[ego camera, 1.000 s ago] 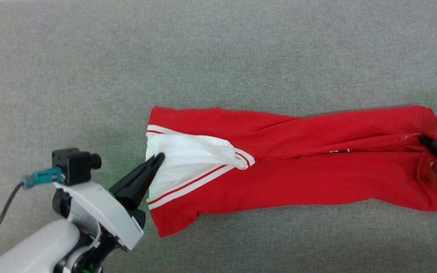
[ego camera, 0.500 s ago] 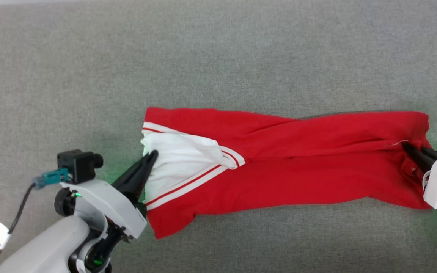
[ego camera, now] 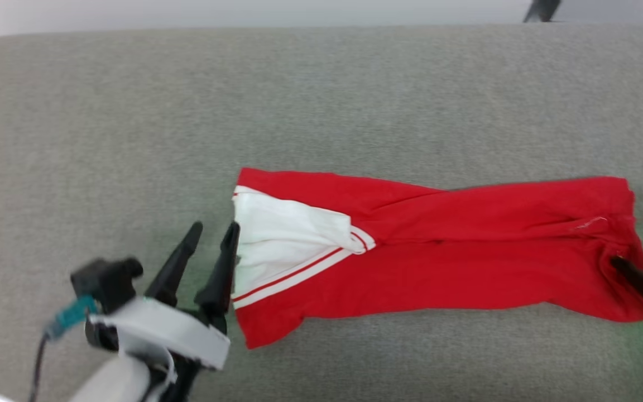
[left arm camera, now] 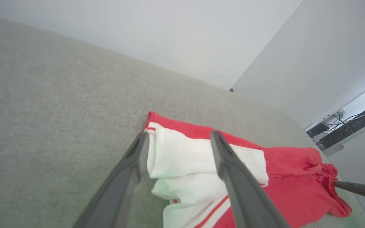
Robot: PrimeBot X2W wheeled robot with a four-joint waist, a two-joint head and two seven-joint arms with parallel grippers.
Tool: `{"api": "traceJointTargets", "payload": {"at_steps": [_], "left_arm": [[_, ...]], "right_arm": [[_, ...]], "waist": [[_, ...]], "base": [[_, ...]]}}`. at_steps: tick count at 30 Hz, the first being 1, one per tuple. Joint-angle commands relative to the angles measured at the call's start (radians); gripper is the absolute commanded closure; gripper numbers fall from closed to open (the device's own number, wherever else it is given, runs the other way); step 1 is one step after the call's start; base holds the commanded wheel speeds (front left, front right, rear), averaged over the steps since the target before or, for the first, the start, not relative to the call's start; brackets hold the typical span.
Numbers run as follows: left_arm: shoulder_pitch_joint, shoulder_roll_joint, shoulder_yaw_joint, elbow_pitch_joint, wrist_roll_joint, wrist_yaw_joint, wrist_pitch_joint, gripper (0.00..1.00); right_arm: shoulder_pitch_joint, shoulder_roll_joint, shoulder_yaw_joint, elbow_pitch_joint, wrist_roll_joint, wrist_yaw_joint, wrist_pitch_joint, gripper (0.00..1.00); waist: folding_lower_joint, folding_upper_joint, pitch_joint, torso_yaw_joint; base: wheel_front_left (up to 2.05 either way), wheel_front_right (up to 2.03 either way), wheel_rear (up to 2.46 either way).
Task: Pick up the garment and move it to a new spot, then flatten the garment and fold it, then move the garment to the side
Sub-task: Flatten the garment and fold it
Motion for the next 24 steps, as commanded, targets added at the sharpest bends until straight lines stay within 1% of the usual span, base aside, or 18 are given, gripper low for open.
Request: {"api": "traceJointTargets", "payload": {"at_steps": [1, 3, 6, 9, 11, 14, 19, 24], "left_arm": [[0.036, -0.020, 0.031, -0.012, 0.058, 0.012, 0.001, 0.00], [0.086, -0.073, 0.083, -0.029, 0.140, 0.017, 0.001, 0.00], [0.142, -0.132, 0.139, -0.028, 0.282, 0.012, 0.001, 0.00], [0.179, -0.179, 0.175, -0.011, 0.414, 0.011, 0.000, 0.00], [0.197, -0.196, 0.187, 0.010, 0.499, 0.007, 0.000, 0.00], [0.201, -0.235, 0.215, 0.032, 0.566, -0.014, 0.000, 0.00], [0.203, -0.288, 0.269, 0.058, 0.630, -0.058, 0.000, 0.00], [0.197, -0.336, 0.312, 0.074, 0.678, -0.100, 0.000, 0.00]], "right_arm": [[0.017, -0.002, -0.020, -0.002, 0.005, -0.001, 0.021, 0.00], [0.024, -0.003, -0.050, 0.004, 0.004, -0.001, 0.054, 0.00], [0.016, -0.002, -0.096, 0.016, -0.009, -0.001, 0.093, 0.00], [-0.007, 0.002, -0.127, 0.034, -0.030, -0.001, 0.147, 0.00], [-0.024, 0.003, -0.142, 0.039, -0.039, -0.001, 0.182, 0.00], [-0.055, 0.010, -0.173, 0.063, -0.078, -0.001, 0.208, 0.00], [-0.083, 0.030, -0.189, 0.119, -0.163, -0.001, 0.271, 0.00], [-0.059, 0.075, -0.157, 0.163, -0.215, -0.001, 0.313, 0.00]], "waist": [[0.0000, 0.0000, -0.009, 0.027], [0.0000, 0.0000, -0.006, 0.047], [0.0000, 0.0000, -0.001, 0.077], [0.0000, 0.0000, 0.002, 0.098], [0.0000, 0.0000, 0.005, 0.110], [0.0000, 0.0000, 0.010, 0.127], [0.0000, 0.0000, 0.021, 0.147], [0.0000, 0.0000, 0.032, 0.156]], "base": [[0.00, 0.00, 0.00], [0.00, 0.00, 0.00], [0.00, 0.00, 0.00], [0.00, 0.00, 0.00], [0.00, 0.00, 0.00], [0.00, 0.00, 0.00], [0.00, 0.00, 0.00], [0.00, 0.00, 0.00]]}}
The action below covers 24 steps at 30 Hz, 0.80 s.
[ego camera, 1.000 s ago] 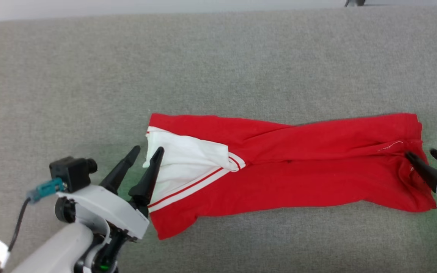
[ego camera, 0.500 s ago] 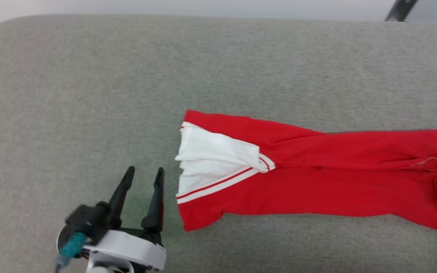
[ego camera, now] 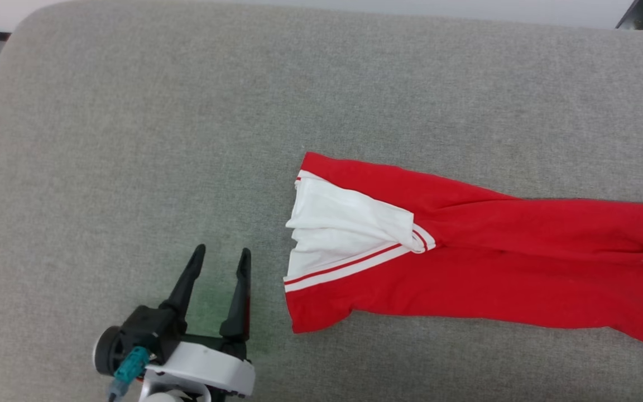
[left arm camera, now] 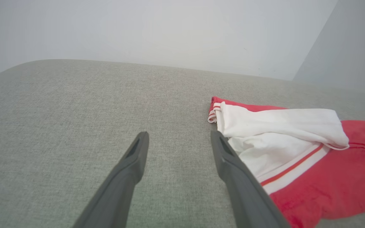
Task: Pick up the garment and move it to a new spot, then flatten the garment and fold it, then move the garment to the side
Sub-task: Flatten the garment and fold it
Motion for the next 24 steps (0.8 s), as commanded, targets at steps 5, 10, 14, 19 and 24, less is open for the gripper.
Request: {"api": "traceJointTargets", "payload": {"at_steps": [5, 10, 14, 19, 24], "left_arm": [[-0.008, -0.045, 0.037, 0.019, 0.051, -0.044, 0.000, 0.00], [-0.008, -0.066, 0.076, 0.024, 0.098, -0.073, 0.000, 0.00], [0.003, -0.074, 0.101, 0.030, 0.111, -0.086, 0.000, 0.00], [0.021, -0.084, 0.143, 0.028, 0.125, -0.115, 0.000, 0.00], [0.036, -0.097, 0.177, 0.015, 0.132, -0.137, 0.000, 0.00]], "right_arm": [[0.048, 0.070, 0.051, 0.030, -0.007, 0.000, -0.001, 1.00], [0.049, 0.072, 0.046, 0.018, 0.007, -0.001, -0.044, 1.00], [0.037, 0.073, 0.046, 0.010, 0.014, 0.000, -0.077, 1.00], [-0.005, 0.047, -0.003, 0.033, 0.008, -0.002, -0.145, 1.00], [-0.020, -0.034, -0.061, 0.080, -0.061, -0.002, -0.191, 1.00]], "waist": [[0.0000, 0.0000, 0.007, 0.002], [0.0000, 0.0000, -0.003, -0.009], [0.0000, 0.0000, -0.016, -0.025], [0.0000, 0.0000, -0.030, -0.065], [0.0000, 0.0000, -0.030, -0.091]], "base": [[0.00, 0.00, 0.00], [0.00, 0.00, 0.00], [0.00, 0.00, 0.00], [0.00, 0.00, 0.00], [0.00, 0.00, 0.00]]}}
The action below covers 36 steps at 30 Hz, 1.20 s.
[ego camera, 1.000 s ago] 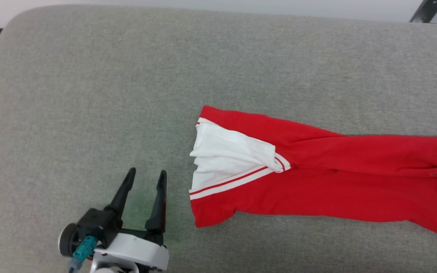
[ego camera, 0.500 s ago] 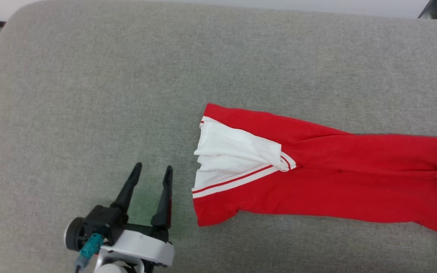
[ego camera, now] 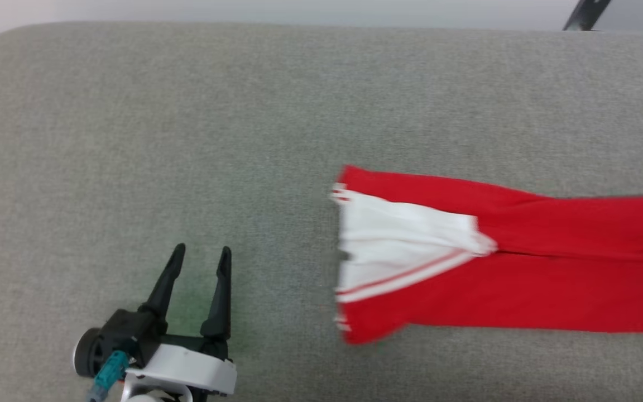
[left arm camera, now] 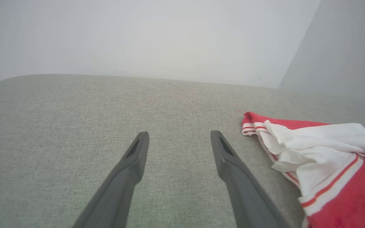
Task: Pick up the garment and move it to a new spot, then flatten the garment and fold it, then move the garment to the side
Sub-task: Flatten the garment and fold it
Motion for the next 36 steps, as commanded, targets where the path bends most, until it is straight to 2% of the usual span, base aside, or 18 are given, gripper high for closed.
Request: {"api": "traceJointTargets", "payload": {"at_steps": [1, 6, 10, 14, 18, 22, 28, 36], "left_arm": [[0.012, -0.004, 0.004, 0.001, 0.008, -0.007, 0.000, 0.00], [0.017, -0.017, 0.014, 0.012, 0.026, -0.018, 0.000, 0.00], [0.019, -0.031, 0.024, 0.028, 0.027, -0.027, 0.000, 0.00], [0.028, -0.045, 0.023, 0.039, 0.022, -0.036, 0.000, 0.00], [0.035, -0.054, 0.023, 0.046, 0.019, -0.042, 0.000, 0.00], [0.030, -0.063, 0.012, 0.056, 0.018, -0.046, 0.000, 0.00], [0.009, -0.070, 0.000, 0.066, 0.006, -0.052, 0.000, 0.00], [-0.012, -0.073, 0.000, 0.077, 0.004, -0.054, 0.000, 0.00]], "right_arm": [[-0.007, -0.018, -0.019, 0.010, -0.015, -0.002, -0.011, 1.00], [0.000, -0.034, -0.095, 0.043, -0.021, -0.002, -0.026, 1.00], [0.024, 0.001, -0.058, -0.038, 0.018, -0.002, -0.015, 1.00], [0.046, 0.034, 0.058, -0.220, 0.074, -0.002, 0.028, 1.00], [0.047, 0.094, 0.199, -0.413, 0.140, -0.002, 0.098, 1.00], [0.008, 0.156, 0.331, -0.515, 0.167, -0.002, 0.136, 1.00], [-0.059, 0.219, 0.487, -0.502, 0.158, -0.002, 0.122, 1.00], [-0.130, 0.257, 0.587, -0.379, 0.137, -0.002, 0.048, 1.00]], "waist": [[0.0000, -0.0001, -0.001, -0.012], [0.0000, -0.0001, -0.009, -0.019], [0.0000, -0.0001, -0.028, -0.020], [0.0000, -0.0001, -0.050, -0.020], [0.0000, -0.0001, -0.064, -0.016], [0.0000, -0.0001, -0.067, -0.002], [0.0000, -0.0001, -0.051, 0.036], [0.0000, -0.0001, -0.031, 0.065]], "base": [[0.00, 0.00, 0.00], [0.00, 0.00, 0.00], [0.00, 0.00, 0.00], [0.00, 0.00, 0.00], [0.00, 0.00, 0.00], [0.00, 0.00, 0.00], [0.00, 0.00, 0.00], [0.00, 0.00, 0.00]]}}
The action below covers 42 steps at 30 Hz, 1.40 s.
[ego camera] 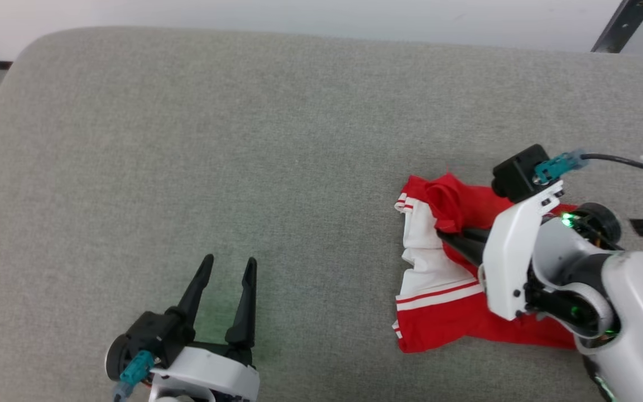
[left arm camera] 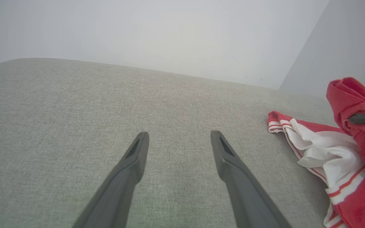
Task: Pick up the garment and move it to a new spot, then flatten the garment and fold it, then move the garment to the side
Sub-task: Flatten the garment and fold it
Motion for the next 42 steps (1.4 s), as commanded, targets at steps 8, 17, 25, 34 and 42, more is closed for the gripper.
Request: {"api": "traceJointTargets", "payload": {"at_steps": [8, 17, 25, 34, 42], "left_arm": [[-0.026, -0.002, 0.001, 0.017, -0.010, -0.004, 0.000, 0.00], [-0.030, -0.002, 0.003, 0.039, -0.008, -0.007, 0.000, 0.00], [-0.048, 0.009, 0.010, 0.074, -0.004, -0.009, 0.000, 0.00], [0.001, 0.022, 0.037, 0.102, 0.004, -0.008, 0.000, 0.00], [0.104, 0.044, 0.079, 0.103, 0.008, 0.009, 0.000, 0.00]], "right_arm": [[-0.022, 0.026, 0.026, 0.058, 0.037, -0.001, -0.095, 0.00], [0.019, -0.065, 0.033, 0.022, 0.115, -0.001, -0.253, 0.00], [0.099, -0.189, -0.037, 0.118, 0.115, -0.001, -0.434, 0.00], [0.218, -0.159, -0.134, 0.247, 0.031, -0.001, -0.680, 0.00], [0.351, -0.112, -0.171, 0.235, -0.026, -0.001, -0.813, 0.00]], "waist": [[0.0000, 0.0000, -0.012, -0.017], [0.0000, 0.0000, -0.076, -0.100], [0.0000, 0.0000, -0.125, -0.166], [0.0000, 0.0000, -0.196, -0.202], [0.0000, 0.0000, -0.260, -0.199]], "base": [[0.00, 0.00, 0.00], [0.00, 0.00, 0.00], [0.00, 0.00, 0.00], [0.00, 0.00, 0.00], [0.00, 0.00, 0.00]]}}
